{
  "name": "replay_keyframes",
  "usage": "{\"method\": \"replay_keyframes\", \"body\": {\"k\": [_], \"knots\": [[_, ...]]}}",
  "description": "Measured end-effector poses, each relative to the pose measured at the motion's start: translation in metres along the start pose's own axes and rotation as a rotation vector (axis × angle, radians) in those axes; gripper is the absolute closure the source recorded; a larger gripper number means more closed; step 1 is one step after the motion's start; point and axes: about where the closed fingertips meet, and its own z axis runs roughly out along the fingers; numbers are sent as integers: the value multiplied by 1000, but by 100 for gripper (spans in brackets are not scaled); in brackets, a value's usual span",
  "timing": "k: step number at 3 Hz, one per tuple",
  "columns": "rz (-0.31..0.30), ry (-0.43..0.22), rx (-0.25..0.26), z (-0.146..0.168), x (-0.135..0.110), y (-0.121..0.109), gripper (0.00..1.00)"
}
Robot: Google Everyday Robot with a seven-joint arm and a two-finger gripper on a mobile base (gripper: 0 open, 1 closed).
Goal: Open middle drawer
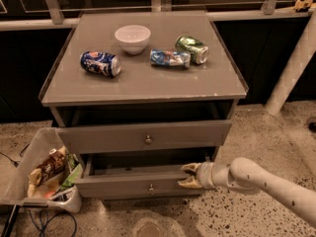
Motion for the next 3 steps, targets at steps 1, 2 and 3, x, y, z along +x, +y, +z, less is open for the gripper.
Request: {"method": "replay_keyframes", "body": {"k": [1,2,3], "knots": [[0,0,0,-2,-1,-1,100],[0,0,0,-2,-1,-1,82],[0,0,0,-2,-1,-1,57]]}}
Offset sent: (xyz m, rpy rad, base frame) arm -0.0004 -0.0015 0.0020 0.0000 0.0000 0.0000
